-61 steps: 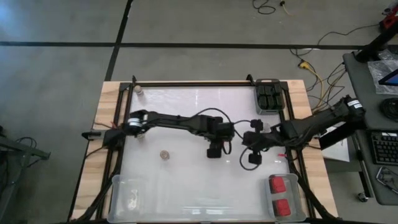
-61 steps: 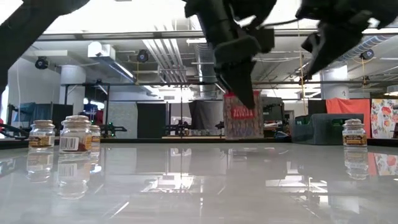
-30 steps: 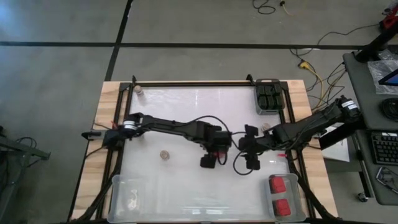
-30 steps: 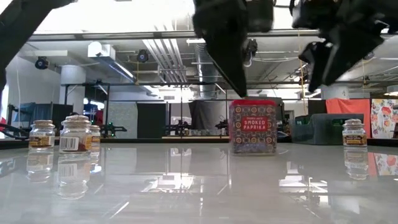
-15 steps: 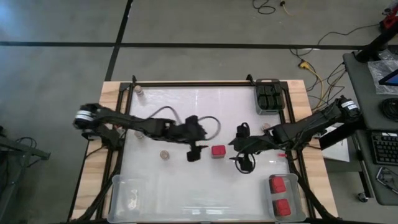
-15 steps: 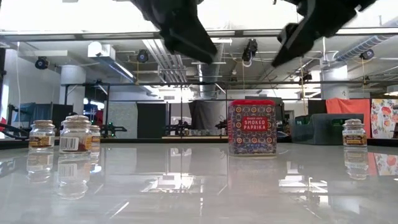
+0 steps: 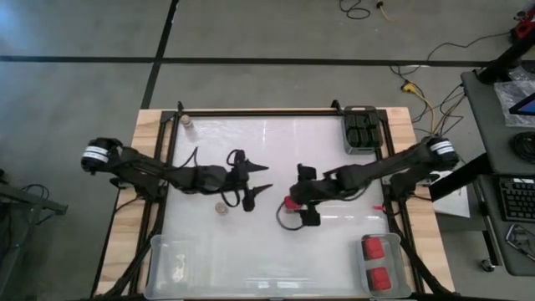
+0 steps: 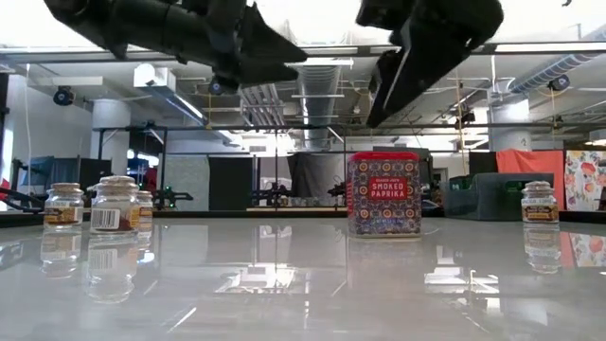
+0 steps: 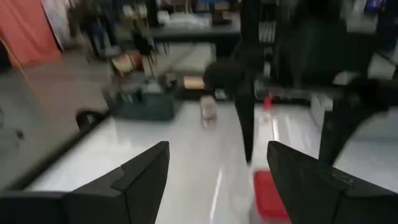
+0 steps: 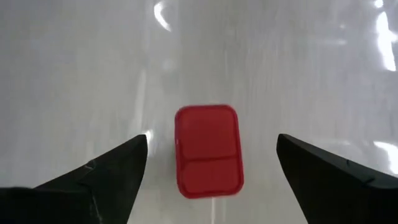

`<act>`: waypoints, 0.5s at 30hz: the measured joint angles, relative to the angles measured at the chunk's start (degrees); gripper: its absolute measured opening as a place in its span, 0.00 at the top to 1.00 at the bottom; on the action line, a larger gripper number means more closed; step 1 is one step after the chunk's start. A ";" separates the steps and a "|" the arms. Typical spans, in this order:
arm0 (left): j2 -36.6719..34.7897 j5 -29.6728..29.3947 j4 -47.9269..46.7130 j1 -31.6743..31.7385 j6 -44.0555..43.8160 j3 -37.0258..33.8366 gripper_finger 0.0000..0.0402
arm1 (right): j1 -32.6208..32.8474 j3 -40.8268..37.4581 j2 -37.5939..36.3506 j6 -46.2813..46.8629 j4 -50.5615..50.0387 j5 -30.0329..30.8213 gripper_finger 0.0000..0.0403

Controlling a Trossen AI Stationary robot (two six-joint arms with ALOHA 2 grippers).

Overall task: Sort spices by type
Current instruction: Put the red seasoning can into the gray bin

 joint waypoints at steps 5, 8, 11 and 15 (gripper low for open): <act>-0.39 -1.10 2.85 0.03 2.30 -2.30 0.36 | -0.09 8.19 7.53 0.08 -8.08 -0.41 0.13; -0.35 -1.12 2.63 0.03 2.31 -2.49 0.36 | -0.10 11.00 10.75 -1.24 -10.31 -2.89 0.13; -0.44 -1.12 2.61 0.03 2.22 -2.65 0.36 | -0.42 12.58 12.22 -2.47 -10.71 -3.75 0.13; -0.44 -1.12 1.93 0.03 2.11 -2.73 0.36 | -2.04 12.99 12.78 -2.55 -11.13 -4.02 0.13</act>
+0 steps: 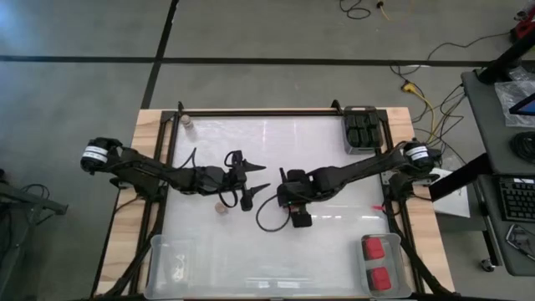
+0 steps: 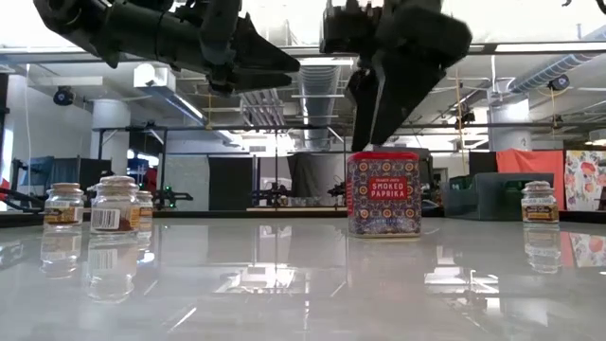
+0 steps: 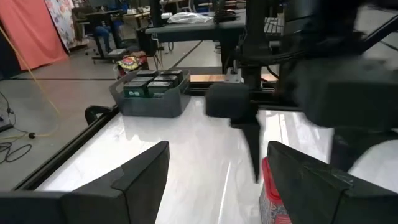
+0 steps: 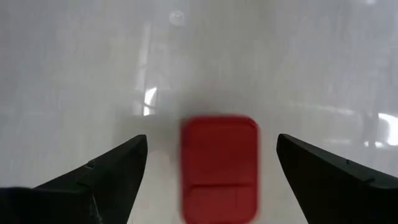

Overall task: Sort spices by type
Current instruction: Put the red seasoning can into the gray bin

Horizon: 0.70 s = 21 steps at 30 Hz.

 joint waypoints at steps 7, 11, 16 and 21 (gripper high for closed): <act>0.00 0.00 -0.07 0.00 1.45 0.53 0.36 | -1.22 -1.00 1.21 1.72 -0.41 -1.26 0.18; -0.02 0.00 -0.16 0.00 1.49 0.55 0.36 | -1.16 -1.06 2.78 2.14 -0.69 -3.45 0.24; -0.02 0.00 -0.16 0.00 1.42 0.50 0.36 | -1.18 -1.10 3.35 3.30 -1.38 -3.45 0.34; -0.02 0.00 -0.29 0.00 1.33 0.48 0.36 | -1.18 -1.10 3.24 3.58 -1.41 -3.45 0.45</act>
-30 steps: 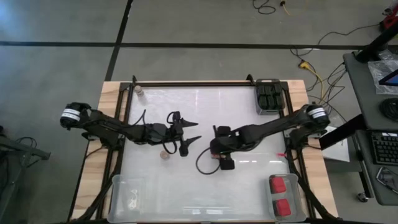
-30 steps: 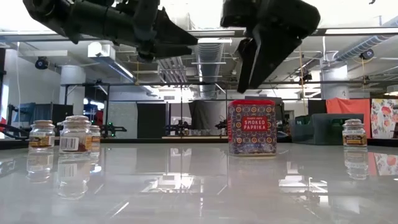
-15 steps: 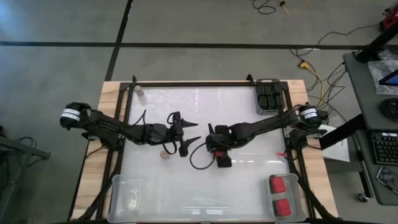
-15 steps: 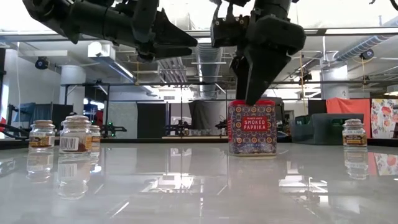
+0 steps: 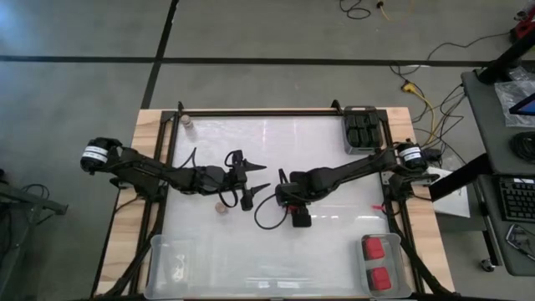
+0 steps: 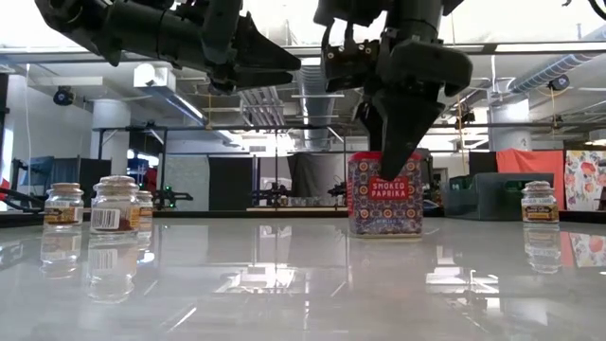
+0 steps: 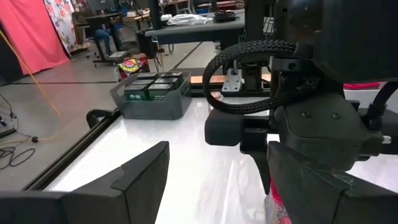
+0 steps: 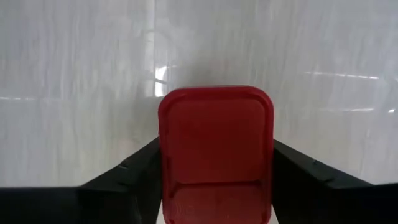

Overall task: Sort spices by type
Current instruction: Put the red seasoning can into the gray bin

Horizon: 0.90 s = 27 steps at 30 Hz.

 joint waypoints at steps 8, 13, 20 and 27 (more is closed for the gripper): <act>0.00 -0.25 -1.22 0.00 0.86 -0.07 0.36 | 1.14 2.26 -1.42 5.58 -3.19 -4.57 0.44; 0.00 -3.10 -1.41 0.03 4.24 -0.07 0.36 | 6.15 6.19 -3.30 12.88 -8.98 -5.89 0.45; -0.08 -3.48 -0.01 1.58 11.51 2.16 0.36 | 13.47 9.76 -6.01 32.50 -20.09 -5.56 0.48; 0.99 -3.48 -0.09 3.01 13.05 5.07 0.36 | 23.01 9.70 -7.87 53.39 -25.19 -5.56 0.43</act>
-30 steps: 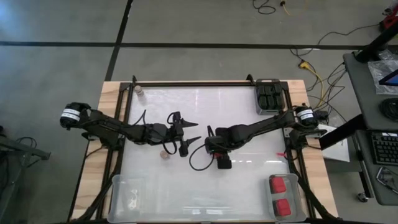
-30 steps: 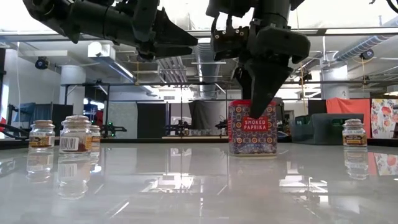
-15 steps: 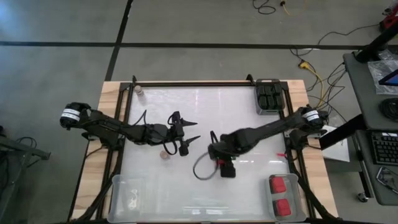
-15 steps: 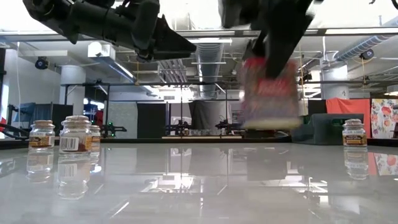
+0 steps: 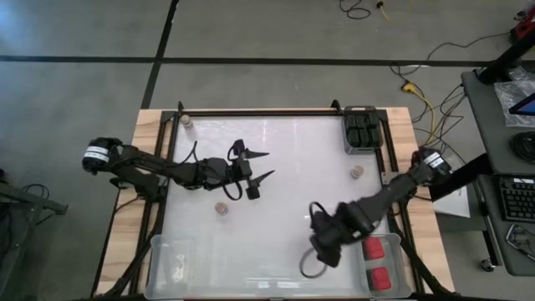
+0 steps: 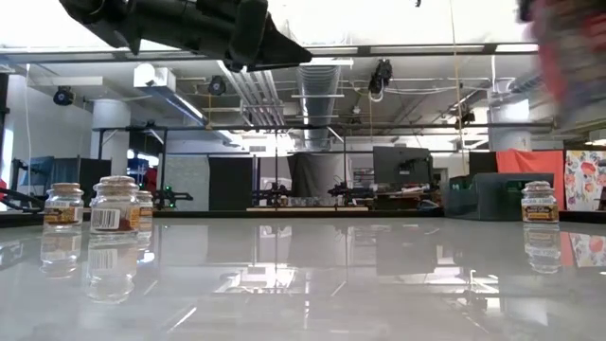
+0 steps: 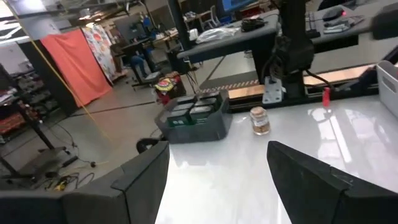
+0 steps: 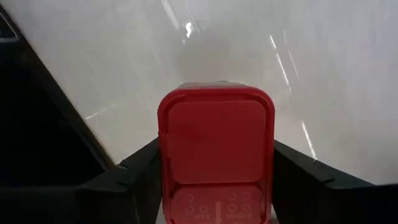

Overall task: Sort spices by type
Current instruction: Put the red seasoning can into the gray bin

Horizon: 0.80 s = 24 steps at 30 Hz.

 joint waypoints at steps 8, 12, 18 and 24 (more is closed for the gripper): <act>0.91 0.07 0.04 0.12 -0.91 2.65 0.36 | 9.39 0.68 -1.44 25.94 -7.95 -0.46 0.47; 0.91 0.07 0.02 0.13 -0.39 4.31 0.36 | 13.03 0.68 -1.92 42.13 -10.62 -0.67 0.42; 0.91 0.09 0.02 0.17 3.58 5.67 0.36 | 17.06 0.68 -2.01 56.59 -12.00 -4.39 0.47; 0.91 0.48 0.22 0.75 6.45 6.15 0.36 | 19.33 0.68 -3.30 63.67 -16.63 -7.99 0.48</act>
